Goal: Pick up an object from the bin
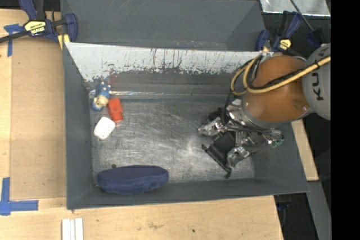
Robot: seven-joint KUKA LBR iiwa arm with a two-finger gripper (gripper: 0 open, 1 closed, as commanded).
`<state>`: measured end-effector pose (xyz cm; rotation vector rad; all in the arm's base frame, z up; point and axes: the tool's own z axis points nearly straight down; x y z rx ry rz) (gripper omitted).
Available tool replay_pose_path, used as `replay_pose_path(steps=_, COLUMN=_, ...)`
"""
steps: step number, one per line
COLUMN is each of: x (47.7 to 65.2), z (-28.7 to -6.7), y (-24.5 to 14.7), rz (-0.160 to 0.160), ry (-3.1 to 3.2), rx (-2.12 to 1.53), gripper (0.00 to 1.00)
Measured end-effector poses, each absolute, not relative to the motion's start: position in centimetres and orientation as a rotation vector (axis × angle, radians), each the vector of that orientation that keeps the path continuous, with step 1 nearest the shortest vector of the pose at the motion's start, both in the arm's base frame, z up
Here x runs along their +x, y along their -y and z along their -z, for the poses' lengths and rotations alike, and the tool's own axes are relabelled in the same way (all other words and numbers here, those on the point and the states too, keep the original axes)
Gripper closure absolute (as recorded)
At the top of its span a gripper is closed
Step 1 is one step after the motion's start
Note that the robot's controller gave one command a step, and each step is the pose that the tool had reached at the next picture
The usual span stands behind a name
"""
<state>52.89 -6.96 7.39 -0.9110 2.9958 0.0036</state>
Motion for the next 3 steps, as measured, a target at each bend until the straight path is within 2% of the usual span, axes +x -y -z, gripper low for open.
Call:
replay_pose_path(steps=1, x=53.1, z=-7.7, y=7.0, rz=0.002, ry=-2.990, rx=-0.909, gripper=1.00)
replay_pose_path(steps=2, x=51.7, z=-19.1, y=7.5, rz=0.007, ry=-3.008, rx=-0.871, gripper=1.00)
replay_pose_path(steps=3, x=52.3, z=-22.4, y=8.0, rz=0.005, ry=-3.014, rx=-0.859, gripper=1.00)
